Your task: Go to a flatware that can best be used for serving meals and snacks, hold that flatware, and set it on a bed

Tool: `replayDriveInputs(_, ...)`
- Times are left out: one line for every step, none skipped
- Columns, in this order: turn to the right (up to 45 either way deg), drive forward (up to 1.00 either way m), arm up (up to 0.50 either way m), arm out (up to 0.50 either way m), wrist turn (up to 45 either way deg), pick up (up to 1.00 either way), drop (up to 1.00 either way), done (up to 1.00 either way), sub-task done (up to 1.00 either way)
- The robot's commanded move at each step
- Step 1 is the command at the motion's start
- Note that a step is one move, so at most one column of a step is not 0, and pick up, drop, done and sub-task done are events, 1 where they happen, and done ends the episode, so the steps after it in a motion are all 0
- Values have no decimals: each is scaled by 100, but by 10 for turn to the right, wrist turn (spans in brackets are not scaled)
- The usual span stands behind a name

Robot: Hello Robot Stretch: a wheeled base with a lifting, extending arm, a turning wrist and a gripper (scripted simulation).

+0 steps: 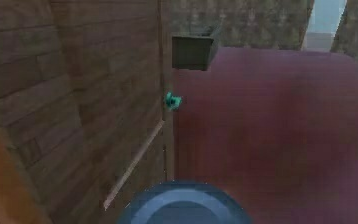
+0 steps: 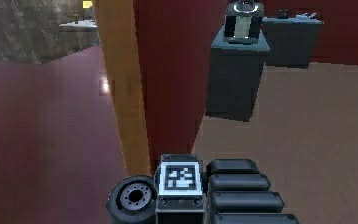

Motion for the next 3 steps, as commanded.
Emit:
replayDriveInputs(330,0,0,0,0,0,0,0,0)
replayDriveInputs(0,100,0,0,0,0,0,0,0)
replayDriveInputs(0,100,0,0,0,0,0,0,0)
